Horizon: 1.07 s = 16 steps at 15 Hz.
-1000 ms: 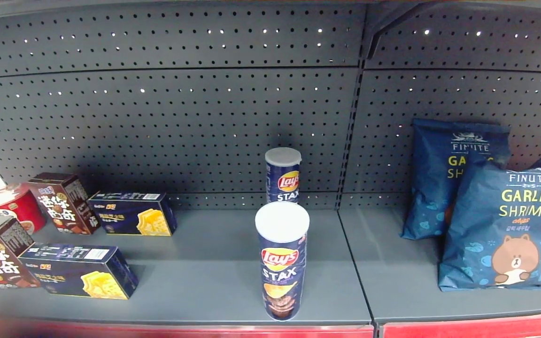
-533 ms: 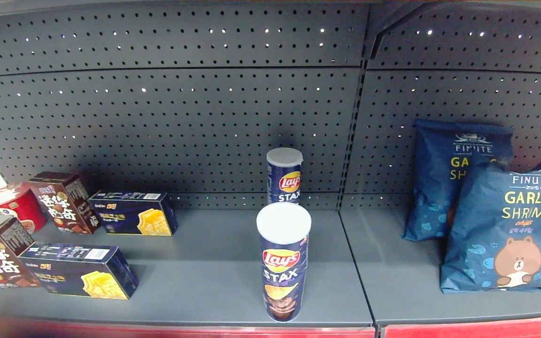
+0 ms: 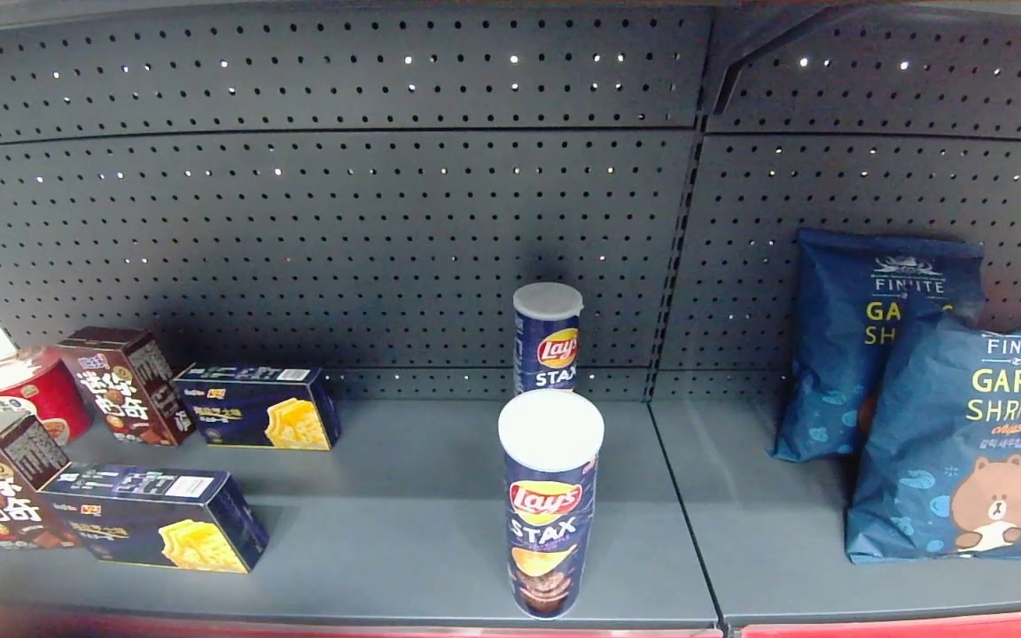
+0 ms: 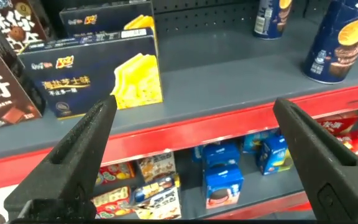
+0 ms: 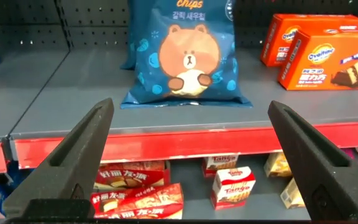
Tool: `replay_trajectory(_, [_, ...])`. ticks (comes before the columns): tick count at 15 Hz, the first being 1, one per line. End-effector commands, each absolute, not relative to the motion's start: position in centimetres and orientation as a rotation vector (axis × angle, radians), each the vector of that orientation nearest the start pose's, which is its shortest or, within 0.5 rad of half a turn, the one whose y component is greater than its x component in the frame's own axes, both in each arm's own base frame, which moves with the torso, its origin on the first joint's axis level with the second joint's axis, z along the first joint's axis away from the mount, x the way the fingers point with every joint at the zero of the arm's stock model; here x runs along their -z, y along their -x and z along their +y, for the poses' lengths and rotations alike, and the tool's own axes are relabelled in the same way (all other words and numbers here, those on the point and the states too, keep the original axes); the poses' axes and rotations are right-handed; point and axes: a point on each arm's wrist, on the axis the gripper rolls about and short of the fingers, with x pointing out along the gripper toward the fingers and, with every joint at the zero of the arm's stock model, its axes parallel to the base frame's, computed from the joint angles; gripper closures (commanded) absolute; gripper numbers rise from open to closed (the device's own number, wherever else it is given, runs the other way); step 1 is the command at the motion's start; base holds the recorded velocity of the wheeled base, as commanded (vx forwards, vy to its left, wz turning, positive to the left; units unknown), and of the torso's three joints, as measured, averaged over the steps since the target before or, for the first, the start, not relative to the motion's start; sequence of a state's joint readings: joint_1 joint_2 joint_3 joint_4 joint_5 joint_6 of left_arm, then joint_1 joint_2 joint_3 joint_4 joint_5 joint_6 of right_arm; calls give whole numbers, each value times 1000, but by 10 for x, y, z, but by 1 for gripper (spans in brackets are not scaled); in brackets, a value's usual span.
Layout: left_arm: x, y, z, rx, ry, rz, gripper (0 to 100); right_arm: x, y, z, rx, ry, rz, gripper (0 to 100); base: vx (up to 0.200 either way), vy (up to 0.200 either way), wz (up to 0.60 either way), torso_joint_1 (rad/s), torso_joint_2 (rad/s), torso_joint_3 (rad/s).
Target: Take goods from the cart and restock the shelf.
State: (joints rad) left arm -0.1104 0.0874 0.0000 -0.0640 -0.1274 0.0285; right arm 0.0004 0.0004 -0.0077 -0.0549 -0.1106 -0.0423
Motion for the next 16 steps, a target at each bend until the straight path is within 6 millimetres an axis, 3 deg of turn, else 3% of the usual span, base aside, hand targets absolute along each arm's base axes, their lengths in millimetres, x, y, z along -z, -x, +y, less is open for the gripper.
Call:
replay_trajectory(1, [-84,16,-1,244,-21,22,0,-83,23,-2,110,40,-57,0,0,200,0,2,7,7])
replay_trajectory(9, [-84,16,-1,243,78,34,0,-83,24,-2,76,40,-48,0,0,25,0,1,0,0])
replay_trajectory(16, [-84,16,-1,246,66,31,0,-83,24,-2,76,41,-49,0,0,0,0,0,0,0])
